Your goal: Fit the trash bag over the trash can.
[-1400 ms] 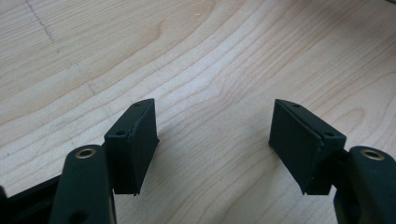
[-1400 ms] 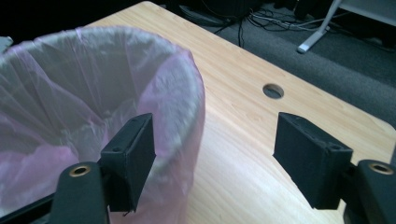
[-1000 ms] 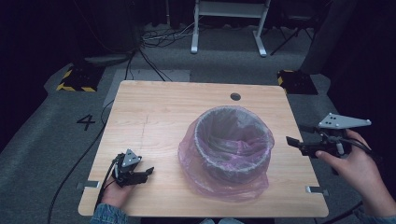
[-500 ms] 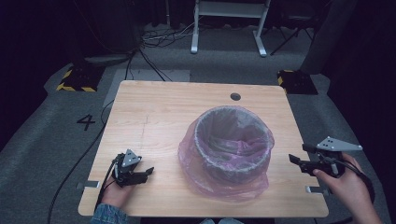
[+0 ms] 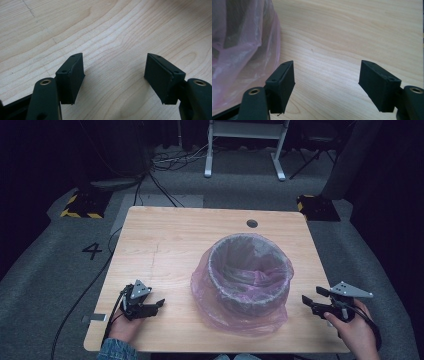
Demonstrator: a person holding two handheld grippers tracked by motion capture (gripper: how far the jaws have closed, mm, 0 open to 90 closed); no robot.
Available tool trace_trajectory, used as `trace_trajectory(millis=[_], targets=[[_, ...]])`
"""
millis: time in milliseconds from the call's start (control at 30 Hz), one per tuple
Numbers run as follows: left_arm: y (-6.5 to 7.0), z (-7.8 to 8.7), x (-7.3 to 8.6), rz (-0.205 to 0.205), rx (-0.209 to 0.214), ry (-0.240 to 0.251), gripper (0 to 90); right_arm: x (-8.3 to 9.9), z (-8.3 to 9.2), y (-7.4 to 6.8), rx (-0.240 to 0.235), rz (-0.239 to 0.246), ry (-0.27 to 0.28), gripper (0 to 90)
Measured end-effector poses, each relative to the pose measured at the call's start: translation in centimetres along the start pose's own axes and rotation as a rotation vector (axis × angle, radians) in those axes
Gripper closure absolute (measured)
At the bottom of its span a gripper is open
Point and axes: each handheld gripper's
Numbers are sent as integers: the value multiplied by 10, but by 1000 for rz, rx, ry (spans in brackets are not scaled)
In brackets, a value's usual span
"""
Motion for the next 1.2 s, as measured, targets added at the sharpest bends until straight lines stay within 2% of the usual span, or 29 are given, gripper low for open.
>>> trace_trajectory(millis=[167, 300, 500, 600, 633, 667, 733, 933, 1033, 1200], targets=[[0, 0, 0, 5, 0, 2, 319, 12, -11, -4, 13, -5, -22, 290], [0, 0, 0, 3, -1, 1, 318, 18, -18, -5, 53, -6, -16, 290], [0, -1, -1, 4, -3, 1, 318, 24, -31, -5, 64, -15, -15, 291], [0, -1, -1, 7, -3, 1, 317, 28, -37, -2, 74, -25, -26, 286], [0, -1, -1, 7, -4, 0, 317, 27, -39, -1, 66, -32, -54, 284], [0, -1, -1, 7, -4, 0, 317, 27, -42, 0, 62, -36, -84, 264], [0, -1, -1, 8, -5, 0, 317, 25, -46, 1, 82, -47, -108, 184], [0, -1, -1, 8, -6, -2, 317, 21, -56, 10, 74, -46, -141, 12], [0, -1, -1, 8, -7, -3, 316, 18, -62, 18, 46, -23, -147, 0], [0, -1, -1, 7, -9, -3, 317, 17, -63, 18, 47, -25, -147, 0]])
Point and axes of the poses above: each handheld gripper's, and its own axes: z roughly backward along the jaws, x roughly out of its underside, y roughly to its right, and after that the axes turned 13 degrees about z, right-handed
